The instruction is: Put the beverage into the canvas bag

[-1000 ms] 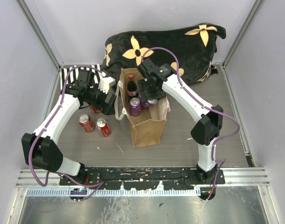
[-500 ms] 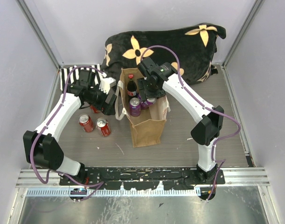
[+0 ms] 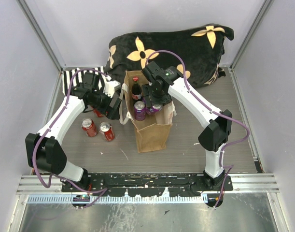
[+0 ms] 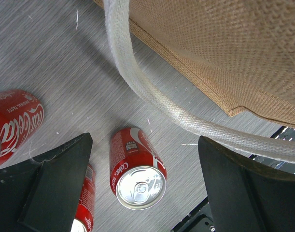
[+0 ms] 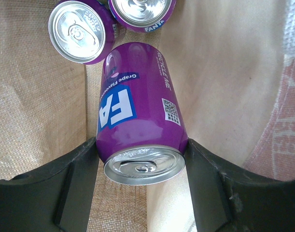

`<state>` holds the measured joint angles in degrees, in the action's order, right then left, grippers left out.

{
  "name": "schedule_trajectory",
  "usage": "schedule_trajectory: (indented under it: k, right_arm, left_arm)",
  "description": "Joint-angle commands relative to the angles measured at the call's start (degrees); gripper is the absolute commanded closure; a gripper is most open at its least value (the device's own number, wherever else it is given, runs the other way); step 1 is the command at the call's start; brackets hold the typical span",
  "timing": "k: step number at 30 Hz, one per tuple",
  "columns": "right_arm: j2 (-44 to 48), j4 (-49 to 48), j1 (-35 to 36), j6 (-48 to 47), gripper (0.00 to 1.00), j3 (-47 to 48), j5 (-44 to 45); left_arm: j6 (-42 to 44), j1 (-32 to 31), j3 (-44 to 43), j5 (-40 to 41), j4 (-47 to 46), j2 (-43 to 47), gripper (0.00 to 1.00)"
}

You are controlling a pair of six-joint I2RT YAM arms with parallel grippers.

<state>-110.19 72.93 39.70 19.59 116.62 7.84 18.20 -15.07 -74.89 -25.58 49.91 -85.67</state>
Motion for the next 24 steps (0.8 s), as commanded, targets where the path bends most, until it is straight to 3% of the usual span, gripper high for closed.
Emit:
schedule_trajectory:
  k: [1, 24]
  right_arm:
    - [0.75, -2.13, 0.29, -1.15, 0.99, 1.46, 0.38]
    - [-8.92, -7.21, -0.94, -4.50, 0.99, 0.84, 7.21]
  left_arm:
    - [0.76, 0.28, -1.38, -1.25, -1.27, -0.49, 0.02]
    - [-1.27, 0.24, -0.54, -1.40, -3.67, 0.00, 0.02]
